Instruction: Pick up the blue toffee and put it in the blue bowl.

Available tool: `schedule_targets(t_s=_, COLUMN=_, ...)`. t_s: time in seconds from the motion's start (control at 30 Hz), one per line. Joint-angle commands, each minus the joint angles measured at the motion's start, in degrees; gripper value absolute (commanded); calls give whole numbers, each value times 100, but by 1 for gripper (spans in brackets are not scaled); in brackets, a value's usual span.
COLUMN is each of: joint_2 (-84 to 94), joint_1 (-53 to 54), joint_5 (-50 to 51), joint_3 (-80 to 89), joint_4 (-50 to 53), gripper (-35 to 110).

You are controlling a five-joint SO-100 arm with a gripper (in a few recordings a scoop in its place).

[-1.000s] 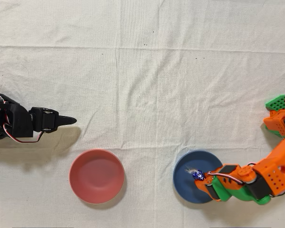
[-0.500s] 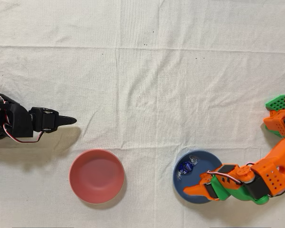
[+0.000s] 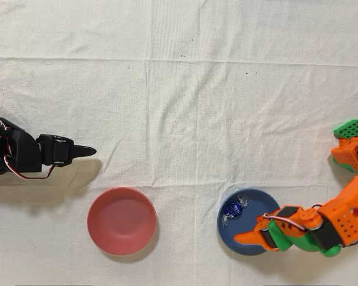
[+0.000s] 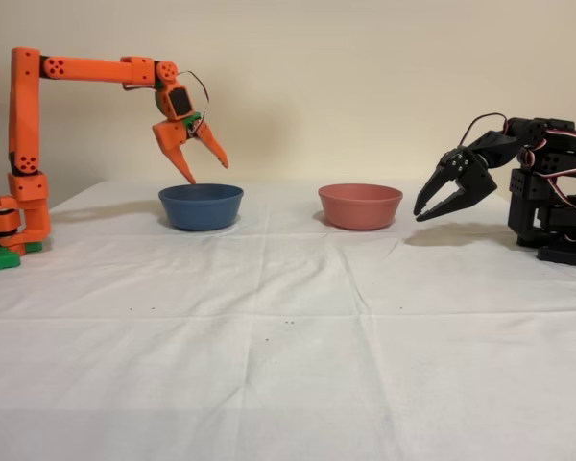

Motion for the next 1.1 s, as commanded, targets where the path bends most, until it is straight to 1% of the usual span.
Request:
schedule_targets(t_s=0.0, joint_2=826, joint_1=-18, joint_5=53, joint_3=62, joint_4=308, gripper=39)
schedule_targets(t_s=0.1, joint_2=1011, joint_1=-18, joint_5=-114, joint_3=62, joint_4=773, gripper=42)
schedule_targets(t_s=0.17, joint_2=1134, joint_1=-18, joint_5=-545, joint_3=97, joint_4=1116, gripper=42)
schedule_targets(t_s=0.23, joint_2=1301, joint_1=26, joint_5=-1002, joint_3=255, joint_4=1336, gripper=36)
schedule_targets(t_s=0.3, joint_2=1582, joint_1=255, joint_5=-1230, joint_3=554, joint_4=1345, gripper=25)
schedule_targets(t_s=0.37, joint_2=1951, joint_1=606, joint_5=-1283, joint_3=870, joint_4=1160, gripper=17)
schedule_targets(t_s=0.43, joint_2=2355, joint_1=993, joint_5=-1345, joint_3=1213, joint_4=905, gripper=12)
schedule_targets(t_s=0.57, joint_2=2997, joint_1=1644, joint_5=-1942, joint_3=1837, joint_4=501, gripper=0)
schedule_targets(t_s=0.7, joint_2=3524, joint_1=2250, joint_5=-2188, joint_3=2268, joint_4=316, gripper=0)
schedule_targets(t_s=0.83, joint_2=4324, joint_1=2856, joint_5=-1995, joint_3=2874, joint_4=-158, gripper=0)
schedule_targets(t_s=0.93, joint_2=5150, joint_1=3252, joint_5=-1925, joint_3=3674, joint_4=-765, gripper=0)
schedule_targets(t_s=1.07, joint_2=6012, joint_1=3595, joint_5=-1775, joint_3=4421, joint_4=-1002, gripper=0)
